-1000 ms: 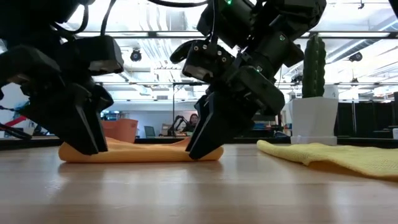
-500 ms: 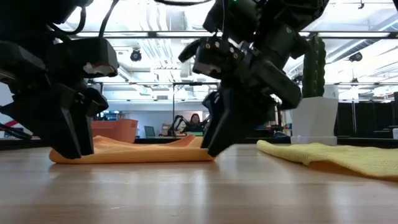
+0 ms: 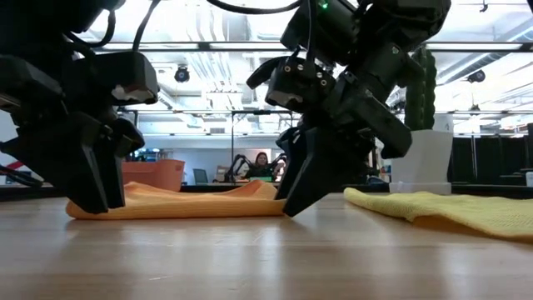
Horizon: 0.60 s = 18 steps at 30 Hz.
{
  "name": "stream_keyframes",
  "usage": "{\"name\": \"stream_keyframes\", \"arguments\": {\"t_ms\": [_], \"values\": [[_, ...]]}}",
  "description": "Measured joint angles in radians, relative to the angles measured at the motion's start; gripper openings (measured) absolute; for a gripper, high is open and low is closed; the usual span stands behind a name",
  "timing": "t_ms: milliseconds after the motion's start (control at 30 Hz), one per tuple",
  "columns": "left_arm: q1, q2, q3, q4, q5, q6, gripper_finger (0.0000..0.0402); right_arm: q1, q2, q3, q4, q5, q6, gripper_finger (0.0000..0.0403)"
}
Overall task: Roll microfiber towels into tight, uniform cylinder then place into a basket
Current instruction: Roll the orange towel
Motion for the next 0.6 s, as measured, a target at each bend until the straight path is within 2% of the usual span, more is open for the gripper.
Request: {"name": "stream_keyframes", "arguments": {"t_ms": [200,400,600], "values": [[0.000,0.004,-0.001,0.028,0.012,-0.008,0.0125,0.000,0.005,-0.002,0.055,0.049,0.034,0.0145],[0.000,0.005,-0.001,0.029,0.038,-0.067,0.0125,0.000,0.033,0.000,0.067,0.050,0.050,0.0107],[-0.003,-0.005,-0.007,-0.026,0.115,-0.083,0.0125,-0.004,0.030,0.001,0.055,-0.070,0.139,0.0034]]}}
